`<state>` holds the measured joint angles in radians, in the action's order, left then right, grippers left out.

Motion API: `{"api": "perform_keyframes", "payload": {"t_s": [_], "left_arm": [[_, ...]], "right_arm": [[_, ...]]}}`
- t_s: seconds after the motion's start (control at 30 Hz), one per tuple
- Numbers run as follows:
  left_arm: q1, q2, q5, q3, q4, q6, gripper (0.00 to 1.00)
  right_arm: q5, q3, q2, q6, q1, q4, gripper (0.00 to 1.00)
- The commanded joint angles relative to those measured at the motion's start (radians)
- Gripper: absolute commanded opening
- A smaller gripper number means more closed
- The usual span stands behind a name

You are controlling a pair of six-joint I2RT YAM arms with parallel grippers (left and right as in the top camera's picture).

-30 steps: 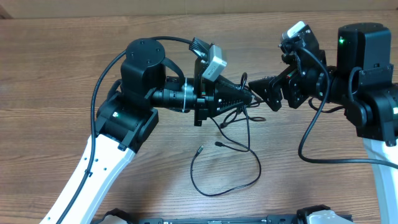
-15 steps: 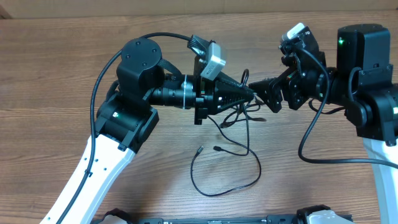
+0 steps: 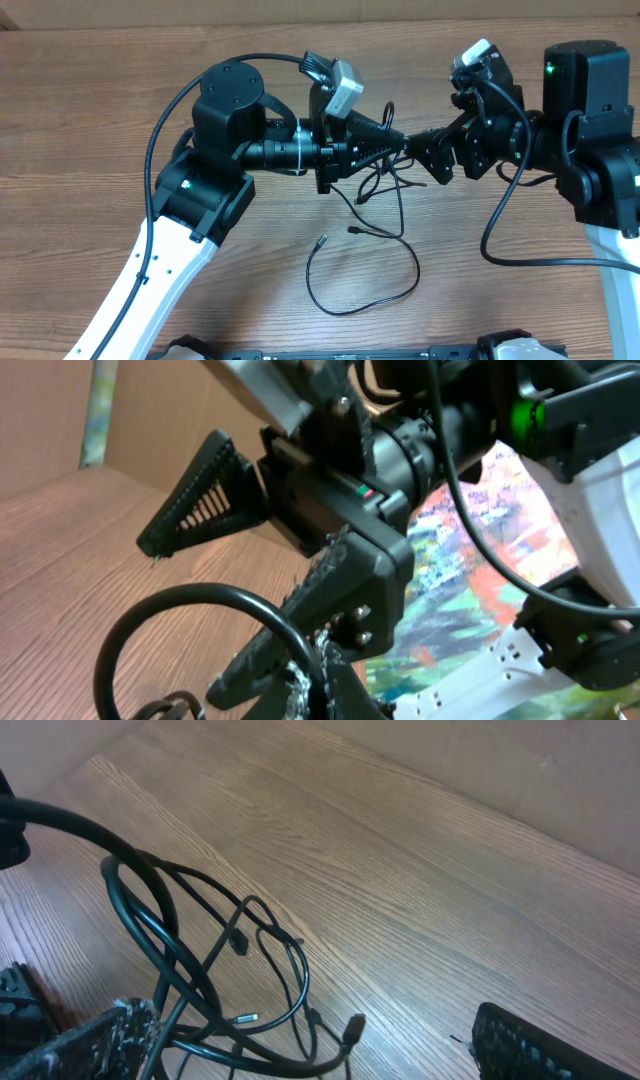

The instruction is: Untangle cables

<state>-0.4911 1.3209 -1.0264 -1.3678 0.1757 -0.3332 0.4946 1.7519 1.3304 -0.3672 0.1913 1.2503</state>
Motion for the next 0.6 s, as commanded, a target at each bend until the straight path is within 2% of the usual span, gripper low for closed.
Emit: {"api": "perform_keyframes", "payload": {"t_s": [0.0,0.17,0.27,0.43,0.57], "left_arm": [[-0.026,-0.001,0.017,-0.010,-0.045,-0.057,0.04],[-0.056,-0.001,0.040,-0.009,-0.092,-0.103,0.04],[-0.062,-0.001,0.029,-0.009,-0.126,-0.154,0.04],[-0.062,-0.001,-0.075,-0.010,-0.200,-0.204,0.04],[-0.064,-0.001,-0.157,-0.009,-0.291,-0.290,0.04]], "right_arm": [[0.045,0.009,-0.006,-0.004,0.004,0.002,1.00],[0.045,0.009,0.006,-0.004,0.004,0.000,1.00],[-0.026,0.009,0.023,0.000,0.004,0.000,1.00],[-0.079,0.009,0.041,0.001,0.004,-0.017,1.00],[-0.079,0.009,0.050,0.002,0.004,-0.055,1.00]]}}
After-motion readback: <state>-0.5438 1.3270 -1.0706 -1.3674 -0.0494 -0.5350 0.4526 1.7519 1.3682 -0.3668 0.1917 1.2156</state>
